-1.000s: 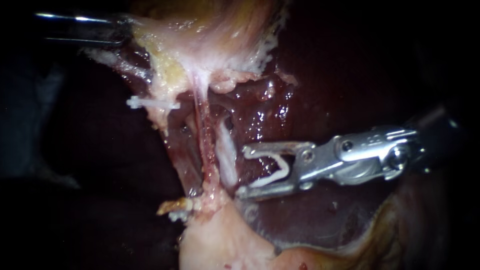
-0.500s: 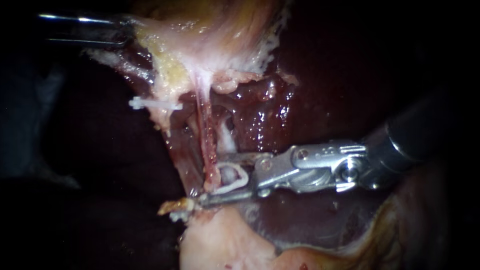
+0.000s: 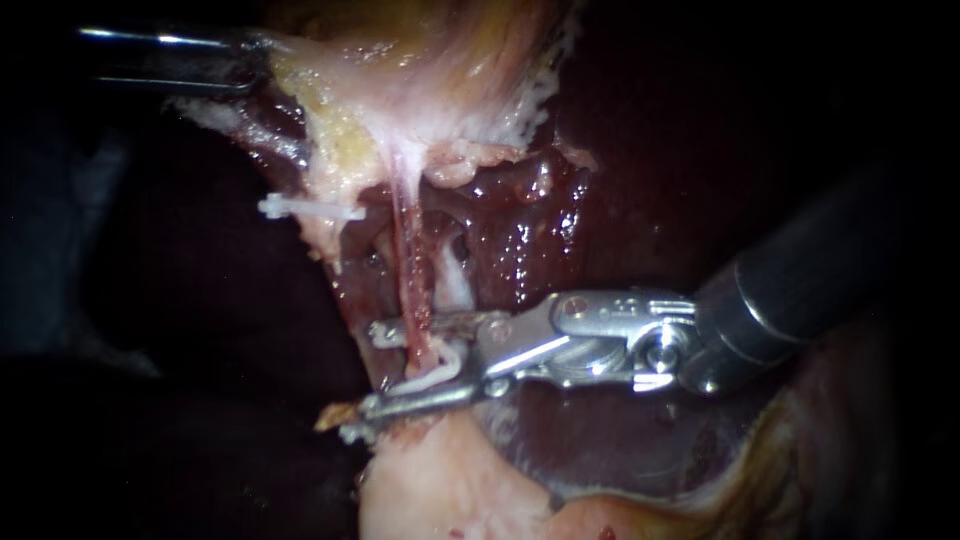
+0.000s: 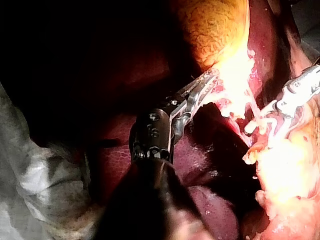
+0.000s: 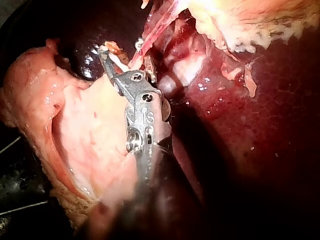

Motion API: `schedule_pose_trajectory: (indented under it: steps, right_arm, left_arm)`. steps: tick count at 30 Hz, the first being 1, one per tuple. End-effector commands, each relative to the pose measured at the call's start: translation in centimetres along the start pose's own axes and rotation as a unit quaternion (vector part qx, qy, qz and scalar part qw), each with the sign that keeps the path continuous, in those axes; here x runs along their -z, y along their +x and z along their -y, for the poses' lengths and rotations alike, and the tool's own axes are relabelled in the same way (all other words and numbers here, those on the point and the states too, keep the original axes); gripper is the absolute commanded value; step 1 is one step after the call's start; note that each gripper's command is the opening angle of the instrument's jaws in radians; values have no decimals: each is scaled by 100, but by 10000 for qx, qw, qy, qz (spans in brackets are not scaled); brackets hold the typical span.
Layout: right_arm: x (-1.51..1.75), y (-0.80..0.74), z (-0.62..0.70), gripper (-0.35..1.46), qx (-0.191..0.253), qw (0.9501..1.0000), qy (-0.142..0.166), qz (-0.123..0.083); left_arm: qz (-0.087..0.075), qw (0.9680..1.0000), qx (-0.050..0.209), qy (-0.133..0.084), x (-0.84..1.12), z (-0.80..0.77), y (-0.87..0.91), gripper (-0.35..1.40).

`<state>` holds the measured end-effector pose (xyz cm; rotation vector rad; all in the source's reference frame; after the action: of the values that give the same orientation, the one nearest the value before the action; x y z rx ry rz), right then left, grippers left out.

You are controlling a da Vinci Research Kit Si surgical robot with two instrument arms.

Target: Clipping first clip right tube

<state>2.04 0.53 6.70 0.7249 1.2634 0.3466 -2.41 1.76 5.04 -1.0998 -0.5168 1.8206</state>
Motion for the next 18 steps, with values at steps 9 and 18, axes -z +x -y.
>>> schedule_pose_trajectory:
  steps: [9,18]
  right_arm:
    - [-5,6,28,50,5,9996,230,-147]
    - [-10,17,50,45,47,9972,733,-120]
  left_arm:
    - [0,10000,-2,0,-1,0,-1,-35]
    - [0,10000,-2,0,-1,0,-1,-35]
